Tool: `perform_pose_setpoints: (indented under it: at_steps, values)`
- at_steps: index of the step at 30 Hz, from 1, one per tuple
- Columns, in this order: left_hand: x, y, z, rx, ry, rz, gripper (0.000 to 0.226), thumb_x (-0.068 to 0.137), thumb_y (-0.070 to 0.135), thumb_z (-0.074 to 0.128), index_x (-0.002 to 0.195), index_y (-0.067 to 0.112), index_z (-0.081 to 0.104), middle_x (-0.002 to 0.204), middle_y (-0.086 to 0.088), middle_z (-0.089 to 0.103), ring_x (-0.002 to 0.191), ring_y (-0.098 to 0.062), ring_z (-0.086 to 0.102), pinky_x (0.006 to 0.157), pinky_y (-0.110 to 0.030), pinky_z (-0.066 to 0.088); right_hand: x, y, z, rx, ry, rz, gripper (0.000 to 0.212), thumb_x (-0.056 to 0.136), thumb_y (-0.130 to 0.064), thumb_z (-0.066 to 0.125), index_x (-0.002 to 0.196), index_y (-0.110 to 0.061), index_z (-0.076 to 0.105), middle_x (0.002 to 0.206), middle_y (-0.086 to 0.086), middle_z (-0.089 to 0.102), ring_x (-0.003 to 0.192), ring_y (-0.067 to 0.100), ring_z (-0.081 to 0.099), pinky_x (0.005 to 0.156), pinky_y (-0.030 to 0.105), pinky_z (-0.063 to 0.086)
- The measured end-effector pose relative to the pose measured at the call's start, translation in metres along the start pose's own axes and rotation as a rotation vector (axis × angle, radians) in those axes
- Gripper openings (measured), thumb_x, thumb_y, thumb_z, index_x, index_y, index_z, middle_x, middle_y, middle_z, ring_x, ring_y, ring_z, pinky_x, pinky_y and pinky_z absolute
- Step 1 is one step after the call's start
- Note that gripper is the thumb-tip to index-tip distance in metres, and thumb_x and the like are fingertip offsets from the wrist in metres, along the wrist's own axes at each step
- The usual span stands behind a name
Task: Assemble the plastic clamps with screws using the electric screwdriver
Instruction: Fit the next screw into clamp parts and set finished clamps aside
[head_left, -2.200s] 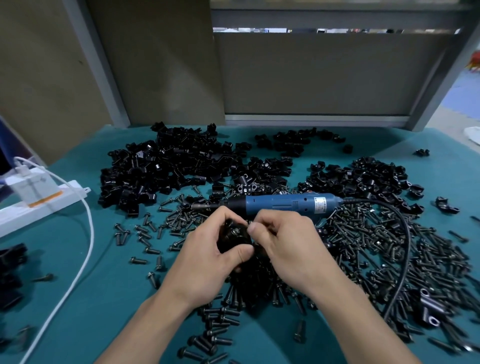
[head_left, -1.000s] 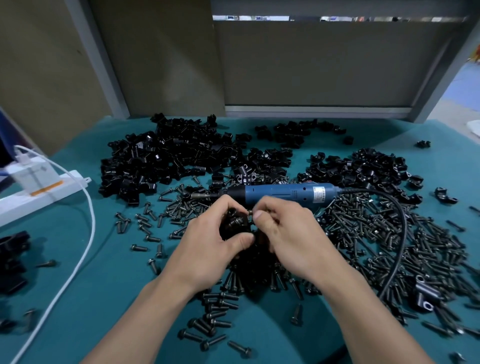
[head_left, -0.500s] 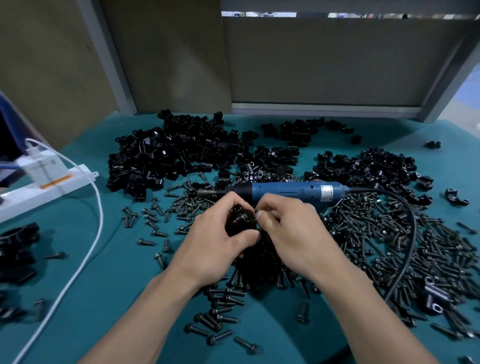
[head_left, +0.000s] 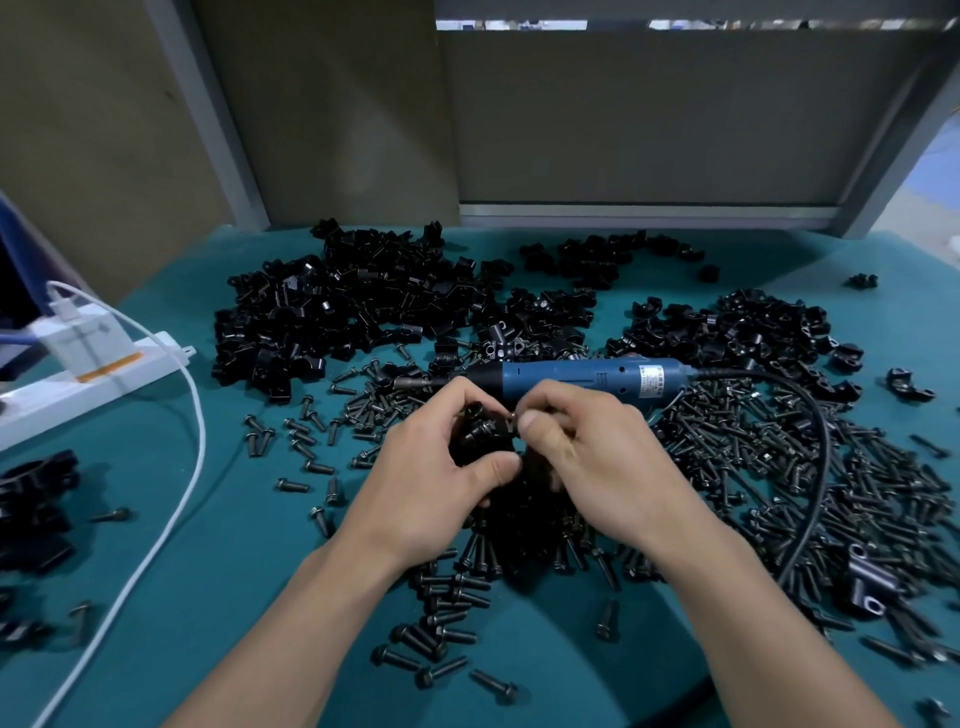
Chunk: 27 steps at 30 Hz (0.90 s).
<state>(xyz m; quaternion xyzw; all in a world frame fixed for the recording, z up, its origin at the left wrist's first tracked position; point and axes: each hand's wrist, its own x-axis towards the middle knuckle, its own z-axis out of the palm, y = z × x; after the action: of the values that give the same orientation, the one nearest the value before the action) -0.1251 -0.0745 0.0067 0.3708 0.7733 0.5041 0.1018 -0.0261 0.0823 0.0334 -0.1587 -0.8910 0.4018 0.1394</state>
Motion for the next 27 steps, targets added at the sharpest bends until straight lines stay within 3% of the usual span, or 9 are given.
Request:
perform_pose_setpoints:
  at_steps: [2, 6, 11, 14, 16, 18, 21, 24, 27]
  values:
    - [0.0, 0.001, -0.001, -0.022, -0.002, -0.003, 0.031, 0.086, 0.025, 0.082, 0.103, 0.04, 0.061, 0.086, 0.009, 0.075, 0.065, -0.014, 0.073, 0.066, -0.047, 0.062, 0.0, -0.003, 0.002, 0.011, 0.003, -0.005, 0.024, 0.103, -0.027, 0.06, 0.08, -0.032, 0.062, 0.062, -0.01, 0.066, 0.051, 0.009, 0.053, 0.046, 0.024, 0.041]
    - [-0.001, 0.0, 0.0, 0.018, 0.006, 0.011, 0.033, 0.081, 0.035, 0.078, 0.107, 0.041, 0.06, 0.092, 0.013, 0.074, 0.079, -0.012, 0.072, 0.076, -0.046, 0.06, 0.002, -0.004, 0.014, -0.1, 0.064, 0.047, 0.041, 0.104, -0.038, 0.053, 0.065, -0.025, 0.055, 0.05, -0.007, 0.054, 0.047, 0.009, 0.048, 0.044, 0.021, 0.031]
    - [0.002, -0.001, -0.005, -0.007, 0.045, 0.006, 0.036, 0.086, 0.023, 0.083, 0.103, 0.044, 0.058, 0.091, 0.014, 0.074, 0.071, -0.009, 0.073, 0.067, -0.034, 0.061, 0.0, -0.008, 0.009, 0.017, 0.002, 0.033, 0.026, 0.101, -0.03, 0.059, 0.077, -0.026, 0.066, 0.058, -0.009, 0.066, 0.049, 0.005, 0.055, 0.052, 0.028, 0.047]
    - [0.0, -0.002, -0.008, 0.003, 0.03, 0.024, 0.035, 0.086, 0.026, 0.083, 0.104, 0.044, 0.059, 0.091, 0.013, 0.074, 0.074, -0.009, 0.072, 0.069, -0.034, 0.061, 0.002, -0.014, 0.009, -0.016, -0.011, 0.099, 0.04, 0.102, -0.038, 0.055, 0.071, -0.015, 0.066, 0.056, 0.004, 0.065, 0.046, 0.008, 0.051, 0.055, 0.04, 0.046]
    - [-0.001, -0.002, -0.008, 0.024, 0.094, 0.026, 0.035, 0.086, 0.03, 0.082, 0.104, 0.046, 0.057, 0.091, 0.019, 0.073, 0.076, -0.006, 0.07, 0.067, -0.026, 0.056, 0.001, -0.015, 0.01, 0.011, 0.006, 0.193, 0.052, 0.105, -0.047, 0.048, 0.071, -0.011, 0.065, 0.054, 0.006, 0.067, 0.045, 0.01, 0.057, 0.054, 0.036, 0.044]
    - [-0.001, -0.003, -0.008, 0.041, 0.209, -0.006, 0.035, 0.087, 0.032, 0.082, 0.102, 0.049, 0.055, 0.088, 0.023, 0.07, 0.068, -0.009, 0.067, 0.061, -0.026, 0.054, 0.002, -0.016, 0.011, 0.239, 0.062, 0.373, 0.046, 0.104, -0.044, 0.052, 0.081, -0.008, 0.069, 0.061, 0.007, 0.072, 0.049, 0.017, 0.065, 0.055, 0.03, 0.047]
    - [0.004, -0.009, -0.013, -0.009, 0.357, -0.081, 0.036, 0.089, 0.028, 0.081, 0.099, 0.051, 0.054, 0.077, 0.012, 0.07, 0.06, -0.01, 0.066, 0.052, -0.023, 0.052, 0.006, -0.02, 0.012, 0.736, 0.148, 0.677, 0.034, 0.102, -0.031, 0.063, 0.104, 0.003, 0.066, 0.081, 0.017, 0.076, 0.056, 0.023, 0.071, 0.047, 0.026, 0.053]
    - [0.007, -0.014, -0.021, -0.056, 0.4, -0.141, 0.036, 0.09, 0.027, 0.081, 0.096, 0.052, 0.055, 0.077, 0.009, 0.07, 0.06, -0.005, 0.065, 0.05, -0.016, 0.047, 0.013, -0.025, 0.012, 0.969, 0.324, 0.841, 0.038, 0.099, -0.026, 0.07, 0.122, 0.002, 0.056, 0.109, 0.024, 0.07, 0.076, 0.03, 0.077, 0.049, 0.027, 0.058]
    - [0.008, -0.017, -0.023, -0.095, 0.402, -0.178, 0.033, 0.088, 0.025, 0.083, 0.093, 0.047, 0.059, 0.082, 0.013, 0.069, 0.069, 0.0, 0.064, 0.053, -0.01, 0.046, 0.03, -0.033, 0.011, 1.084, 0.393, 0.952, 0.043, 0.098, -0.033, 0.071, 0.127, -0.007, 0.051, 0.103, 0.023, 0.06, 0.083, 0.034, 0.074, 0.046, 0.032, 0.061]
